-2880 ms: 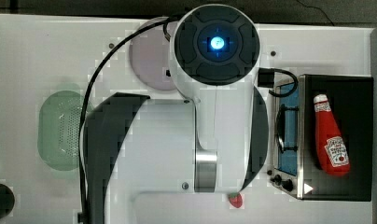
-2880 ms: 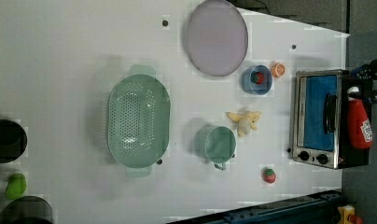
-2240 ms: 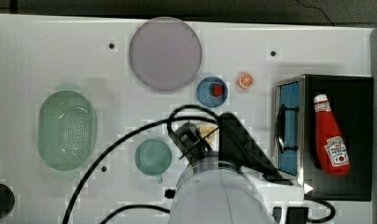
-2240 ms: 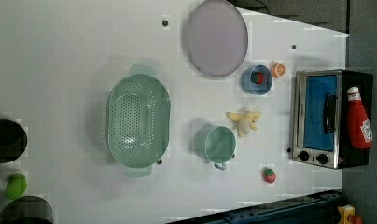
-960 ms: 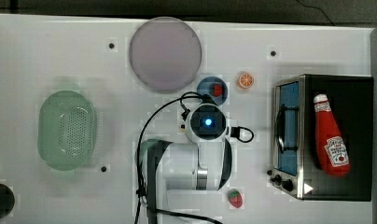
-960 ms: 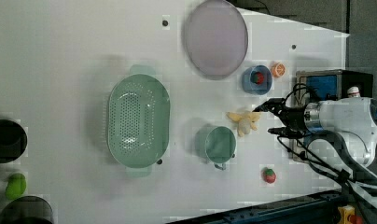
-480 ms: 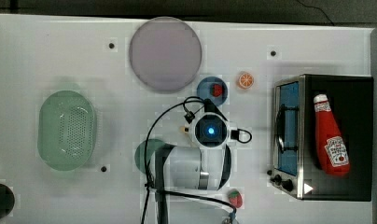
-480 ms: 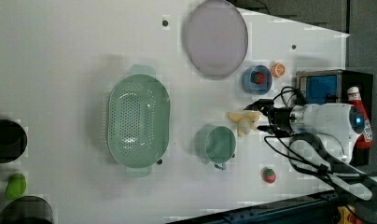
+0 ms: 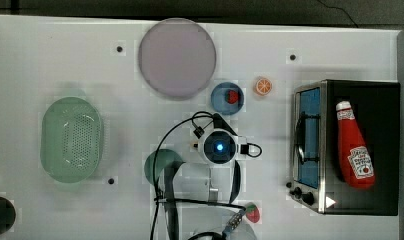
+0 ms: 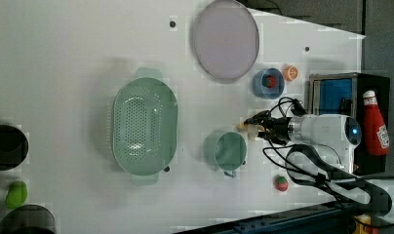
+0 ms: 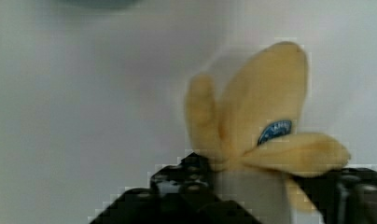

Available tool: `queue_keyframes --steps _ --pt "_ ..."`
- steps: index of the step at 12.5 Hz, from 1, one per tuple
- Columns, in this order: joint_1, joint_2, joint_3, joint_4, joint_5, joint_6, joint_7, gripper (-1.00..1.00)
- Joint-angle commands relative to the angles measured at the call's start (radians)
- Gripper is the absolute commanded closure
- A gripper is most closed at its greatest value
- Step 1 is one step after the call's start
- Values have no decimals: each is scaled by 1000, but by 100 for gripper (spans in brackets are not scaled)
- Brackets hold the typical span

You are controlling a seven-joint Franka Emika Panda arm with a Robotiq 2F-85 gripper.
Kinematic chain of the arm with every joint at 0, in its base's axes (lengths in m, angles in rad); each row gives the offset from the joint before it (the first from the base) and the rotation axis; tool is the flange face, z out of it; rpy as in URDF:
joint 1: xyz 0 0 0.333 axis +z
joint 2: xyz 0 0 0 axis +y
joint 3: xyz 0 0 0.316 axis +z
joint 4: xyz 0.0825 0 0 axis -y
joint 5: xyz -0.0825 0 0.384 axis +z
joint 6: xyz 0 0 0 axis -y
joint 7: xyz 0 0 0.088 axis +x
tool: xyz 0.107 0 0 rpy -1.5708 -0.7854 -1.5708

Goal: Pick banana from table and place on plate.

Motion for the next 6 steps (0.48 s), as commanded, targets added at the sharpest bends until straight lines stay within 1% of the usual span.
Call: queue_keyframes --steps 1,2,4,6 --pt "-7 -38 -5 10 -1 5 -16 50" --pt "-7 -41 -4 11 -1 4 -16 61" --pt "-7 -53 -4 11 -1 -8 -15 61" --pt "-5 -103 -2 15 -1 -64 -15 61"
